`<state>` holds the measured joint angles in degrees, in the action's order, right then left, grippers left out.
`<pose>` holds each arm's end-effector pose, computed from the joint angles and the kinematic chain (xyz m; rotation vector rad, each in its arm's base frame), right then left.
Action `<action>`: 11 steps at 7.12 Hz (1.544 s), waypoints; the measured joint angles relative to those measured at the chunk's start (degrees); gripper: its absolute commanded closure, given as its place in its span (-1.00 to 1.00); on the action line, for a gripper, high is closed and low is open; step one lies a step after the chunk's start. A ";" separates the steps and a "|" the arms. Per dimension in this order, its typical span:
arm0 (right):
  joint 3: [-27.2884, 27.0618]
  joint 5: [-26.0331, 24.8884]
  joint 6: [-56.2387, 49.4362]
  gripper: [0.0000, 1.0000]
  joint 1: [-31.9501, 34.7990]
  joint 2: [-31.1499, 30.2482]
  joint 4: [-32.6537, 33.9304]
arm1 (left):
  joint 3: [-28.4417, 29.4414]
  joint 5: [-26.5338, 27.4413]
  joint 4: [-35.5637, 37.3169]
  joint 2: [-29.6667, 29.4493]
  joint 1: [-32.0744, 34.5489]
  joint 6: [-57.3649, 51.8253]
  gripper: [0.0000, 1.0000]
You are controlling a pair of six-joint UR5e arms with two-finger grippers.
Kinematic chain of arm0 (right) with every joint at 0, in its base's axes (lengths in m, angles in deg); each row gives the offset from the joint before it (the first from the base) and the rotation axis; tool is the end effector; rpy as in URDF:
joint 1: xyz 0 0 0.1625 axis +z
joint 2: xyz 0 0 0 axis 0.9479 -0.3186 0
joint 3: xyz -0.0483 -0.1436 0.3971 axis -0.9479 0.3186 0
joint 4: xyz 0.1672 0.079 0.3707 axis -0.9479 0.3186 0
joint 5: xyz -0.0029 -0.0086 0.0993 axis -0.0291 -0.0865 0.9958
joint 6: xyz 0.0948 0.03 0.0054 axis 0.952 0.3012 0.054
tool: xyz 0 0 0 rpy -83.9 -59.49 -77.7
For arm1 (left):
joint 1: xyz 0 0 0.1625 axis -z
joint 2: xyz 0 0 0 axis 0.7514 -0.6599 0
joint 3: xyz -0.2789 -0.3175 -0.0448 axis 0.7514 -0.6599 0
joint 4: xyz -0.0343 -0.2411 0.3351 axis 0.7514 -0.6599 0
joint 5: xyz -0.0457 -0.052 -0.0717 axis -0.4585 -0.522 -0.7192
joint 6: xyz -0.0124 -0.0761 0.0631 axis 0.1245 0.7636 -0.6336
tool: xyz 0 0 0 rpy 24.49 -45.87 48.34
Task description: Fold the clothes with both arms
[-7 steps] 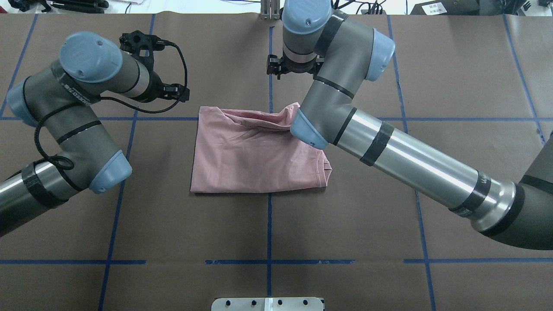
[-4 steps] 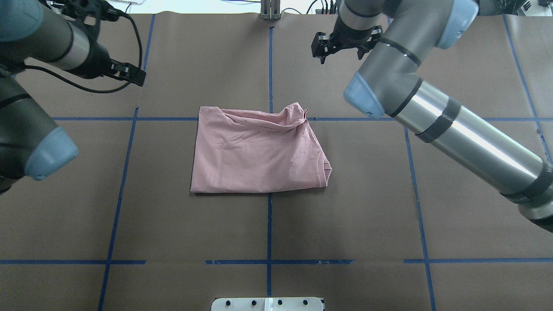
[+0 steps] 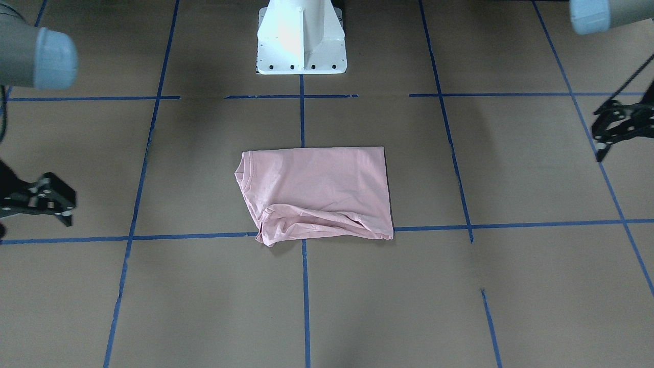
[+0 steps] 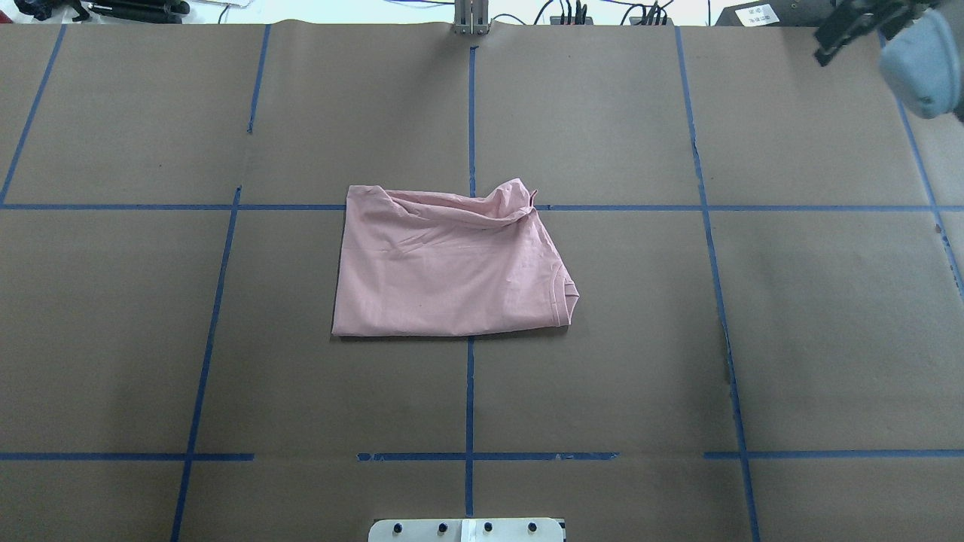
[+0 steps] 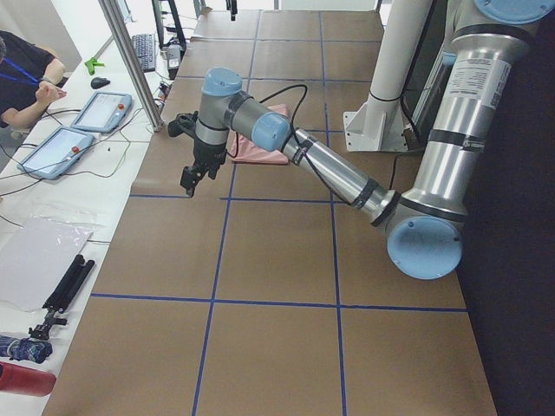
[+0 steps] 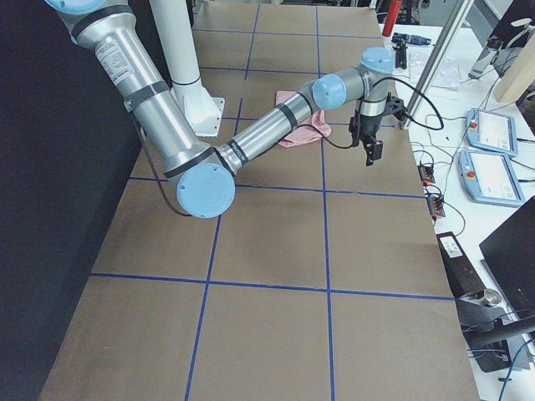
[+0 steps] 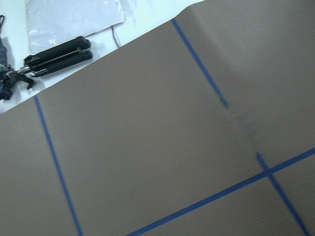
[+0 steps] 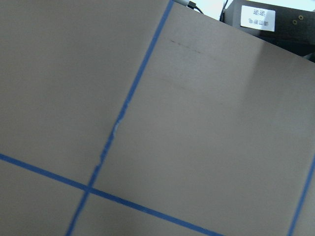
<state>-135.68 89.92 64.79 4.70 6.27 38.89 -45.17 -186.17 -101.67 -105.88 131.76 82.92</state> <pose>-0.0820 -0.6424 0.3728 0.2263 -0.6631 -0.3175 -0.0168 -0.5468 0.4186 0.4569 0.5239 0.3541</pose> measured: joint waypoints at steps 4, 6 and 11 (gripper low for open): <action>2.11 1.24 -7.35 -1.00 8.33 -23.38 -8.83 | 5.29 -1.97 -0.97 11.96 8.72 -5.02 -1.00; 2.05 3.69 -6.17 -1.00 11.08 -30.33 -12.83 | 7.07 -11.09 -0.68 15.70 11.07 -4.24 -1.00; 0.38 4.80 -5.64 -1.00 13.75 -32.87 -13.68 | 7.79 -15.41 -6.38 18.00 11.34 7.31 -1.00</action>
<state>-135.30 94.72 59.15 18.45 -26.60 25.22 -37.39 -201.58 -108.05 -87.88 143.10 90.23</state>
